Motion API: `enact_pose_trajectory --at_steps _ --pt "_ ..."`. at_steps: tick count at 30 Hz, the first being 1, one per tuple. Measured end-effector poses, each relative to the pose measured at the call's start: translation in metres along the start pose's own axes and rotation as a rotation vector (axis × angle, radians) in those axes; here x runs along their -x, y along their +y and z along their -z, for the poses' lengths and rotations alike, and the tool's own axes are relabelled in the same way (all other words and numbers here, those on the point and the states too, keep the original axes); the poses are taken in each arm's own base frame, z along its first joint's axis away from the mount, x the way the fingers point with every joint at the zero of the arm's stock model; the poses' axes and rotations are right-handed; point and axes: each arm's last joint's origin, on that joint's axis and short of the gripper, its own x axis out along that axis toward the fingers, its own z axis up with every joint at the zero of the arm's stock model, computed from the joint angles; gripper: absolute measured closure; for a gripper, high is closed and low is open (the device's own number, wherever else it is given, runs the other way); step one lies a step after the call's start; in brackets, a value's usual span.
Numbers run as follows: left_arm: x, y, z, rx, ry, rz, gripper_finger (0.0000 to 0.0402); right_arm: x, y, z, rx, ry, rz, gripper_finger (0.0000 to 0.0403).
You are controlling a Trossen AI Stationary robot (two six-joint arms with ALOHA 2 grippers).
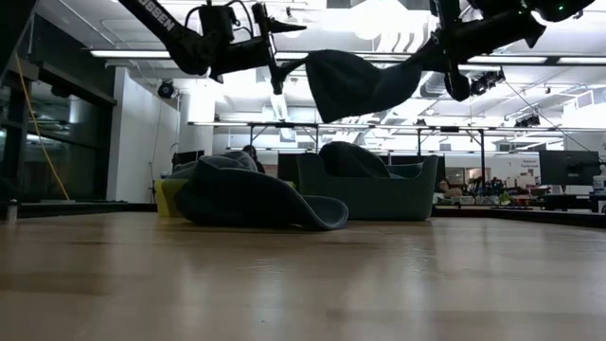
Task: Pick & Place hat
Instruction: Put the right blue cap into the blue bin
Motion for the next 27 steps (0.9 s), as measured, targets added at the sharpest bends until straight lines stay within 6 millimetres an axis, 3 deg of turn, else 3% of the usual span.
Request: enact_pose_trajectory --at_steps 5,14,27 --pt "0.002 0.001 -0.003 -0.013 -0.041 -0.024 0.0119 0.015 -0.003 -0.006 -0.023 -0.023 -0.006 0.0399" --pt "0.001 0.001 -0.002 -0.059 -0.060 -0.039 0.0119 0.027 -0.016 0.004 -0.024 0.088 0.067 0.0399" --pt "-0.006 0.002 0.005 -0.052 -0.027 -0.053 0.0119 0.039 -0.015 -0.016 0.038 -0.014 0.004 0.0399"
